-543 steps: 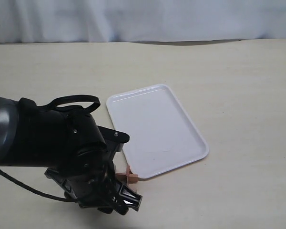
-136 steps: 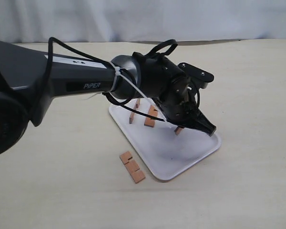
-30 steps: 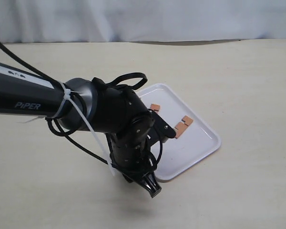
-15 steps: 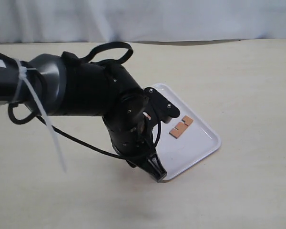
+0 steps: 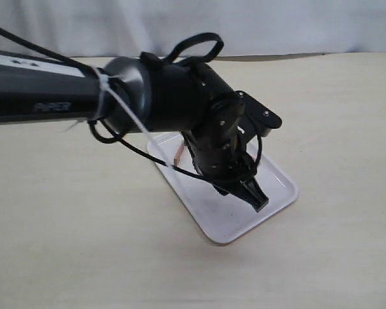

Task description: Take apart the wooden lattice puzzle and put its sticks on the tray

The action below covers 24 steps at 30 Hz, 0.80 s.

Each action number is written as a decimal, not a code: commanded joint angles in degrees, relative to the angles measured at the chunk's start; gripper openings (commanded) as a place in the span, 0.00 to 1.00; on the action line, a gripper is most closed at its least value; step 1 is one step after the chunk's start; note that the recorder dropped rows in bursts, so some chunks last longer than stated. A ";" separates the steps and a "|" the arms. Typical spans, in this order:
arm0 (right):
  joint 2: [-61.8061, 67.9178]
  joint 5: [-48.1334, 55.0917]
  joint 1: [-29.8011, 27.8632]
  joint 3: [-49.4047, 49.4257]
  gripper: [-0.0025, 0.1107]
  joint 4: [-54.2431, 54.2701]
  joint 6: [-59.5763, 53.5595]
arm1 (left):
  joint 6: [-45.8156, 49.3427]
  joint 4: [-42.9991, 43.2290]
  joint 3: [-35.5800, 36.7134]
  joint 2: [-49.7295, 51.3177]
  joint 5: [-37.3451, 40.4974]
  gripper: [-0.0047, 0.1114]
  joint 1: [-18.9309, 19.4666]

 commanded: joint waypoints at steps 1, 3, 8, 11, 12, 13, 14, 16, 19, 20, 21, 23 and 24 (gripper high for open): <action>0.45 -0.72 -0.25 0.20 0.06 -0.06 0.04 | 0.01 -0.41 -4.63 5.90 3.62 0.04 -0.01; 0.45 -0.72 -0.25 0.20 0.06 -0.06 0.04 | 0.01 -0.54 -5.90 7.81 5.19 0.04 -0.01; 0.45 -0.72 -0.25 0.20 0.06 -0.06 0.04 | 0.01 -0.54 -6.35 9.36 5.57 0.04 -0.01; 0.45 -0.72 -0.25 0.20 0.06 -0.06 0.04 | 0.01 -0.54 -6.51 9.36 5.24 0.04 -0.01; 0.45 -0.72 -0.25 0.20 0.06 -0.06 0.04 | 0.01 -0.43 -6.50 9.36 5.24 0.06 -0.01; 0.45 -0.72 -0.25 0.20 0.06 -0.06 0.04 | 0.01 -0.43 -6.50 9.36 4.95 0.08 -0.01; 0.45 -0.72 -0.25 0.20 0.06 -0.06 0.04 | 0.01 -0.43 -6.53 9.36 4.49 0.12 -0.01; 0.45 -0.72 -0.25 0.20 0.06 -0.06 0.04 | 0.01 -0.43 -6.63 9.36 4.07 0.23 -0.01; 0.45 -0.72 -0.25 0.20 0.06 -0.06 0.04 | 0.01 -0.43 -7.51 9.36 4.31 0.41 -0.01; 0.45 -0.72 -0.25 0.20 0.06 -0.06 0.04 | 0.01 -0.43 -8.08 9.36 4.74 0.46 -0.01; 0.45 -0.72 -0.25 0.20 0.06 -0.06 0.04 | 0.01 -0.43 -8.80 9.36 5.05 0.50 -0.01; 0.45 -0.72 -0.25 0.20 0.06 -0.06 0.04 | 0.01 -0.55 -10.38 9.36 6.47 0.55 -0.01; 0.45 -0.72 -0.25 0.20 0.06 -0.06 0.04 | 0.01 -0.55 -11.35 9.36 7.53 0.57 -0.01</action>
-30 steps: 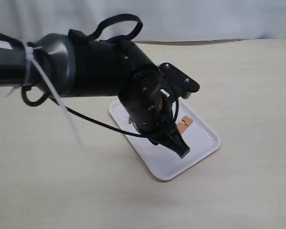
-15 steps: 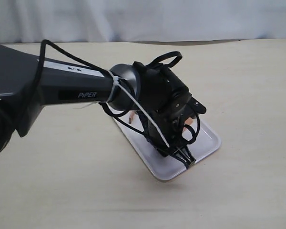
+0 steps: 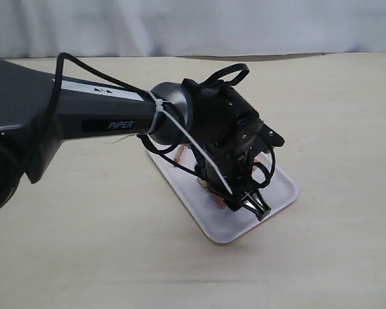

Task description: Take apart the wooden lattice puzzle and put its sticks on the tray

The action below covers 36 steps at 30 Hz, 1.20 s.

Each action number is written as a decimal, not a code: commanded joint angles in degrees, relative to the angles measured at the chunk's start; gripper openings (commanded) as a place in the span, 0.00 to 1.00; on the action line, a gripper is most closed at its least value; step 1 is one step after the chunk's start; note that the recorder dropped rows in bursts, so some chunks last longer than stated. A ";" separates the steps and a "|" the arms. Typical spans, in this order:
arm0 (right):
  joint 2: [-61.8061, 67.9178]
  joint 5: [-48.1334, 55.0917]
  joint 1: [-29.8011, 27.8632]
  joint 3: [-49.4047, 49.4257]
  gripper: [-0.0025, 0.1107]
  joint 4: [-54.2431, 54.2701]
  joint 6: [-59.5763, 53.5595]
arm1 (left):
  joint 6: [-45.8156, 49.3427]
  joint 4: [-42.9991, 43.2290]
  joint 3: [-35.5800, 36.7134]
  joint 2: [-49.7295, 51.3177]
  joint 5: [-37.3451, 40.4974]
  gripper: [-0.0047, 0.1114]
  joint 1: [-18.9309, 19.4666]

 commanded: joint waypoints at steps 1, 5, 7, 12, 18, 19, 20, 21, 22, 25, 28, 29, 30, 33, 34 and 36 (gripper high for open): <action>0.45 -0.72 -0.25 0.20 0.06 -0.06 0.04 | 0.01 -0.32 -3.81 -0.15 3.41 0.57 -0.01; 0.45 -0.72 -0.25 0.20 0.06 -0.06 0.04 | 0.01 -0.15 -6.58 -0.88 8.07 0.57 -0.01; 0.45 -0.72 -0.25 0.20 0.06 -0.06 0.04 | 0.01 1.33 -6.98 -1.49 9.62 0.57 -0.01; 0.45 -0.72 -0.25 0.20 0.06 -0.06 0.04 | -0.09 8.20 -6.98 -4.43 15.37 0.48 -0.01; 0.45 -0.72 -0.25 0.20 0.06 -0.06 0.04 | -0.21 12.87 -6.85 -9.48 21.90 0.06 2.60; 0.45 -0.72 -0.25 0.20 0.06 -0.06 0.04 | -0.21 12.17 -6.85 -10.33 21.90 0.04 3.78; 0.45 -0.72 -0.25 0.20 0.06 -0.06 0.04 | -0.21 11.11 -6.85 -11.08 21.90 0.04 5.16; 0.45 -0.72 -0.25 0.20 0.06 -0.06 0.04 | -0.21 9.91 -6.50 -11.81 21.90 0.04 6.35; 0.45 -0.72 -0.25 0.20 0.06 -0.06 0.04 | -0.21 8.71 -5.77 -12.90 21.90 0.04 7.81; 0.45 -0.72 -0.25 0.20 0.06 -0.06 0.04 | -0.21 6.95 -2.11 -16.59 21.90 0.04 12.18; 0.45 -0.72 -0.25 0.20 0.06 -0.06 0.04 | -0.21 6.22 5.08 -21.71 21.19 0.04 17.03; 0.45 -0.72 -0.25 0.20 0.06 -0.06 0.04 | -0.10 5.72 8.13 -23.99 19.73 0.04 18.92; 0.45 -0.72 -0.25 0.20 0.06 -0.06 0.04 | -0.10 5.23 11.36 -26.51 17.96 0.04 21.00; 0.45 -0.72 -0.25 0.20 0.06 -0.06 0.04 | 0.64 3.37 20.77 -34.33 13.43 0.04 27.95; 0.45 -0.72 -0.25 0.20 0.06 -0.06 0.04 | 1.55 2.74 23.33 -36.63 12.40 0.04 30.18; 0.45 -0.72 -0.25 0.20 0.06 -0.06 0.04 | 4.18 1.30 29.23 -42.69 9.79 0.04 36.34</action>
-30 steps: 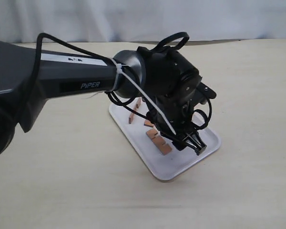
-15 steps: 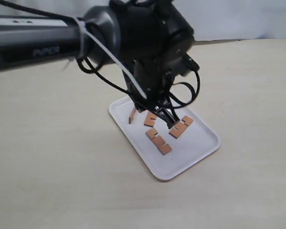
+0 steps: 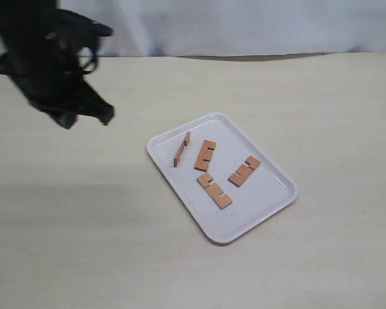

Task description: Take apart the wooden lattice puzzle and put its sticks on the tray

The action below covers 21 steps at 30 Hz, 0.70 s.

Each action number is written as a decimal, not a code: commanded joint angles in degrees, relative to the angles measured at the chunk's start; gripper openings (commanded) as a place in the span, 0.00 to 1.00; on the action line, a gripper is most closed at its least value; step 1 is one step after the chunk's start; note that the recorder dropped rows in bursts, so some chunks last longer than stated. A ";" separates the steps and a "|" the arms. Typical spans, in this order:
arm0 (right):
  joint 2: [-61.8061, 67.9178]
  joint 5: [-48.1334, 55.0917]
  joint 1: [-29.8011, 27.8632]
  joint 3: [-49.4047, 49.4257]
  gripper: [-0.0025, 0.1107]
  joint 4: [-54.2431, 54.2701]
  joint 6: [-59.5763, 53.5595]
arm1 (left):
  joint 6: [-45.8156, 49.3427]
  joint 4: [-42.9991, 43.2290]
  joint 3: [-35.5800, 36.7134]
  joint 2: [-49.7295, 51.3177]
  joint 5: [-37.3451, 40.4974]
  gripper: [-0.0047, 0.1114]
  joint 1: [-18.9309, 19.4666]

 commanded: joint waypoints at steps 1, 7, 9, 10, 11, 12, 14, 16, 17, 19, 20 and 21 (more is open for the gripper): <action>0.45 -0.72 -0.25 0.20 0.06 -0.06 0.04 | 4.53 -3.13 12.12 -12.90 -6.06 0.04 12.09; 0.45 -0.72 -0.25 0.20 0.06 -0.06 0.04 | 5.23 -5.16 23.80 -32.59 -18.78 0.04 27.62; 0.45 -0.72 -0.25 0.20 0.06 -0.06 0.04 | 5.62 -8.68 27.16 -40.60 -26.17 0.04 28.65; 0.45 -0.72 -0.25 0.20 0.06 -0.06 0.04 | 7.27 -11.04 29.66 -48.26 -31.81 0.04 27.96; 0.45 -0.72 -0.25 0.20 0.06 -0.06 0.04 | 7.27 -11.04 30.96 -51.85 -33.81 0.04 27.35; 0.45 -0.72 -0.25 0.20 0.06 -0.06 0.04 | 7.27 -10.91 33.22 -57.71 -36.58 0.04 25.26; 0.45 -0.72 -0.25 0.20 0.06 -0.06 0.04 | 7.27 -10.80 36.71 -65.97 -41.12 0.04 21.61; 0.45 -0.72 -0.25 0.20 0.06 -0.06 0.04 | 7.12 -10.80 40.48 -74.37 -45.79 0.04 19.59; 0.45 -0.72 -0.25 0.20 0.06 -0.06 0.04 | 6.87 -10.80 42.81 -78.29 -47.99 0.04 18.79; 0.45 -0.72 -0.25 0.20 0.06 -0.06 0.04 | 6.37 -11.13 46.60 -86.76 -52.90 0.04 18.33; 0.45 -0.72 -0.25 0.20 0.06 -0.06 0.04 | 6.37 -11.13 47.44 -89.84 -53.92 0.04 18.33; 0.45 -0.72 -0.25 0.20 0.06 -0.06 0.04 | 6.37 -10.92 48.38 -93.40 -54.53 0.04 18.33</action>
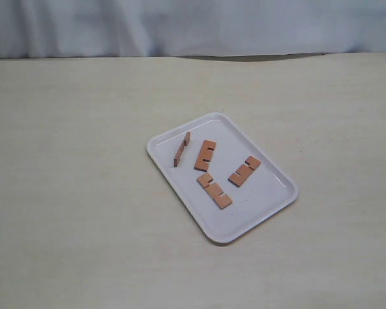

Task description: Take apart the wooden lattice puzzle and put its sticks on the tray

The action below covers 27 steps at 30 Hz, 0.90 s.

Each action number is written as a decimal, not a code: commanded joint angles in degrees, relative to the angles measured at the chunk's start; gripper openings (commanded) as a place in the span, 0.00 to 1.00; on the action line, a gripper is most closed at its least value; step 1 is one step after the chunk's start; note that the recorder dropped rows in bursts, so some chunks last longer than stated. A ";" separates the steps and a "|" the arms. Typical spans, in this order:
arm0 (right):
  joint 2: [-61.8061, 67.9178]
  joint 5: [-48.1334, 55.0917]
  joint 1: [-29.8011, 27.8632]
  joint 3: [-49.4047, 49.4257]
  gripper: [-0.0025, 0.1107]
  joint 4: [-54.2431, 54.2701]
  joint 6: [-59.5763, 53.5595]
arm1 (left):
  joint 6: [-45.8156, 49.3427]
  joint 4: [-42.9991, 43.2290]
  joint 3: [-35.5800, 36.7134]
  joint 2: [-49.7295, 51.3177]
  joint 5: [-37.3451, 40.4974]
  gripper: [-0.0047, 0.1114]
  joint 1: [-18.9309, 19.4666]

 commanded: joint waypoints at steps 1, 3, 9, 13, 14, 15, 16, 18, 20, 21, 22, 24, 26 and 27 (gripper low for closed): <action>0.45 -0.72 -0.25 0.20 0.06 -0.06 0.04 | -0.51 -0.62 3.83 -12.11 -5.41 0.04 -0.47; 0.45 -0.72 -0.25 0.20 0.06 -0.06 0.04 | -0.40 -0.35 4.76 -12.17 -6.69 0.04 -0.57; 0.45 -0.72 -0.25 0.20 0.06 -0.06 0.04 | -0.40 -0.10 4.76 -12.17 -7.81 0.04 -0.57; 0.45 -0.72 -0.25 0.20 0.06 -0.06 0.04 | -5.20 -1.93 6.79 -12.17 -3.88 0.04 -0.57; 0.45 -0.72 -0.25 0.20 0.06 -0.06 0.04 | -5.20 -2.04 8.46 -12.17 -4.48 0.04 -0.57; 0.45 -0.72 -0.25 0.20 0.06 -0.06 0.04 | -5.20 -2.04 10.50 -12.17 -5.69 0.04 -0.57; 0.45 -0.72 -0.25 0.20 0.06 -0.06 0.04 | -5.20 -1.92 12.79 -12.17 -6.86 0.04 -0.57; 0.45 -0.72 -0.25 0.20 0.06 -0.06 0.04 | -5.20 -1.92 17.54 -12.17 -10.21 0.04 -0.57; 0.45 -0.72 -0.25 0.20 0.06 -0.06 0.04 | -5.20 -1.92 22.03 -12.17 -12.95 0.04 -0.57; 0.45 -0.72 -0.25 0.20 0.06 -0.06 0.04 | -5.20 -1.92 23.60 -12.17 -13.59 0.04 -0.57; 0.45 -0.72 -0.25 0.20 0.06 -0.06 0.04 | -5.09 -1.83 25.05 -12.17 -13.99 0.04 -0.57; 0.45 -0.72 -0.25 0.20 0.06 -0.06 0.04 | -4.94 -1.83 28.23 -12.17 -14.93 0.04 -0.57; 0.45 -0.72 -0.25 0.20 0.06 -0.06 0.04 | -4.94 -1.83 28.23 -12.17 -13.98 0.04 -0.57; 0.45 -0.72 -0.25 0.20 0.06 -0.06 0.04 | -4.94 -1.53 28.23 -12.17 -11.97 0.04 -0.57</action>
